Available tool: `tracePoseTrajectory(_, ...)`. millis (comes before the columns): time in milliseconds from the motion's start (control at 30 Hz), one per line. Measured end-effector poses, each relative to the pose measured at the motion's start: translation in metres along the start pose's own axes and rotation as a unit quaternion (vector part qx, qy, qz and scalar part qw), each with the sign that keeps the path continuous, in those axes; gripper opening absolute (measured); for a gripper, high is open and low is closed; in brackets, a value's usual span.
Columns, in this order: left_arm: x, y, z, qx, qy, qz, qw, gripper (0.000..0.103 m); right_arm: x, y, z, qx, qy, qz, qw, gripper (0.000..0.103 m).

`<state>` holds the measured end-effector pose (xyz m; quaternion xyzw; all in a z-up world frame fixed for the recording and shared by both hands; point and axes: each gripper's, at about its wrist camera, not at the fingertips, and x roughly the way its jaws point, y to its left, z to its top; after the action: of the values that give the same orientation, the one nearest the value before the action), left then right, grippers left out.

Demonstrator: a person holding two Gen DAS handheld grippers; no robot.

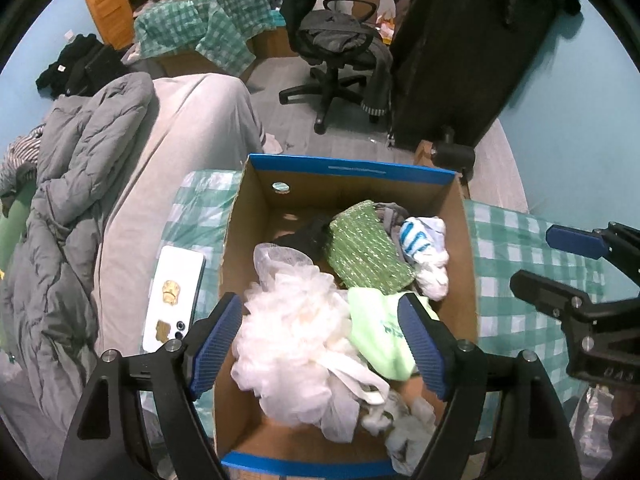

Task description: Organize soft objects

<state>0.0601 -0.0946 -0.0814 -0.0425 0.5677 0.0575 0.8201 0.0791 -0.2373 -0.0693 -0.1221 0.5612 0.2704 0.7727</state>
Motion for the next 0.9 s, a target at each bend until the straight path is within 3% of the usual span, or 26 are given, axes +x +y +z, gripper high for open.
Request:
tracePoseTrajectory(500,-0.061,-0.023,-0.025,0.007,-0.036,0.018,0.9992,0.093,-0.062,-0.017,-0.025,0.022,-0.044,-0.016,0.999,0.069)
tracePoseTrajectory(800,-0.081,-0.038,-0.039,0.006,-0.054,0.016,0.9984,0.093,-0.091,-0.027,-0.039,0.033,-0.069,-0.035,0.996,0.069)
tracePoseTrajectory(900,-0.088,-0.042,-0.042,0.002,-0.064,0.0,0.9979,0.093,-0.1,-0.033,-0.045,0.041,-0.075,-0.039,0.996,0.069)
